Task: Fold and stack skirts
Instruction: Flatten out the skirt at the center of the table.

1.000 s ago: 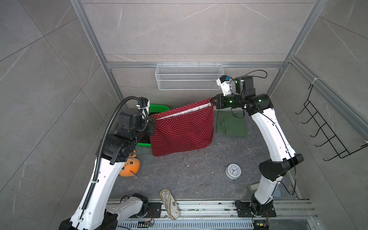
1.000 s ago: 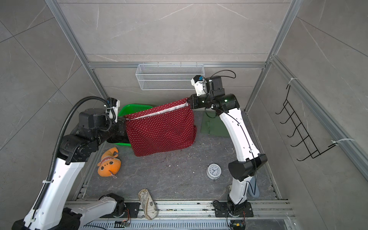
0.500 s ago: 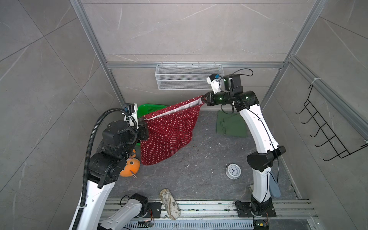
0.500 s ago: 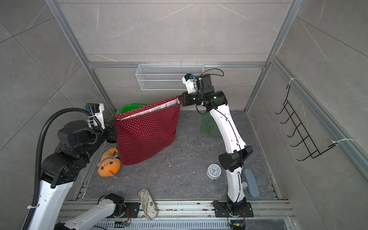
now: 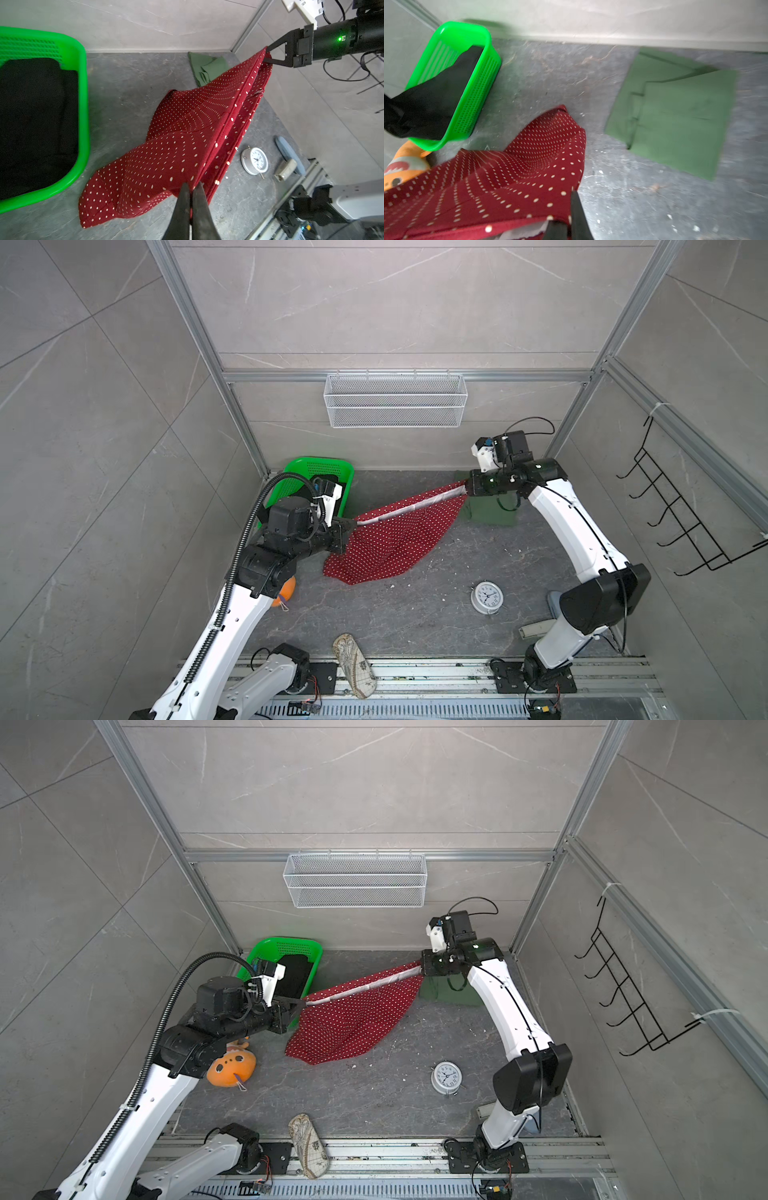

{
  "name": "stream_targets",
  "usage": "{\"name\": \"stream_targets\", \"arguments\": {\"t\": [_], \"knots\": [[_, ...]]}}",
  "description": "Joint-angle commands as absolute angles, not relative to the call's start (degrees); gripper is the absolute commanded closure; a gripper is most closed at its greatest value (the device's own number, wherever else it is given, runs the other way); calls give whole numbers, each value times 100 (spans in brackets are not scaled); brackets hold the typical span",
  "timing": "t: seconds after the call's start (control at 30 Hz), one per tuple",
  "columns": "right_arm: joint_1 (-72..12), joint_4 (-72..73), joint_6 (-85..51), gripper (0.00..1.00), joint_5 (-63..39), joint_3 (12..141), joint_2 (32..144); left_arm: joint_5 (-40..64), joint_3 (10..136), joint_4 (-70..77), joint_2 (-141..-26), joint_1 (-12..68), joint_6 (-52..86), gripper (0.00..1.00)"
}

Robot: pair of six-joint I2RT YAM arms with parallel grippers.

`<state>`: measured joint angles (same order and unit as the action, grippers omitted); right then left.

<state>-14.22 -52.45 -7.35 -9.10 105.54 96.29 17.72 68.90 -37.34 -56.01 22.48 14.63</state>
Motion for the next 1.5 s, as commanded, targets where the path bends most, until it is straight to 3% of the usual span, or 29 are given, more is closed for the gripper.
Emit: {"name": "stream_targets", "arguments": {"t": [0.0,0.37,0.7,0.8,0.97,1.27,1.47], "knots": [[-1230,-5019,-580,100,-266,10653,9590,2048,7004,-3283,-5510,2163,1748,100],[-1255,-4742,-945,100,-1973,12368,10818,548,7915,-3271,-5669,2145,1377,100],[-1624,-5442,-1076,100,-3083,16290,12851,-129,8789,-3444,-5027,2146,884,100],[-1664,-5396,-1232,100,-3487,16890,13198,-95,8852,-3529,-4761,2147,823,100],[-1669,-5127,-1127,100,-3771,15896,12955,739,8754,-3750,-4699,2146,873,100],[-1422,-4883,-444,100,-3133,13003,12030,3926,7140,-2467,-5709,2236,1489,100],[-1048,-4171,-400,100,-2556,11307,11317,4186,6698,-1871,-6367,3272,1155,100]]}}
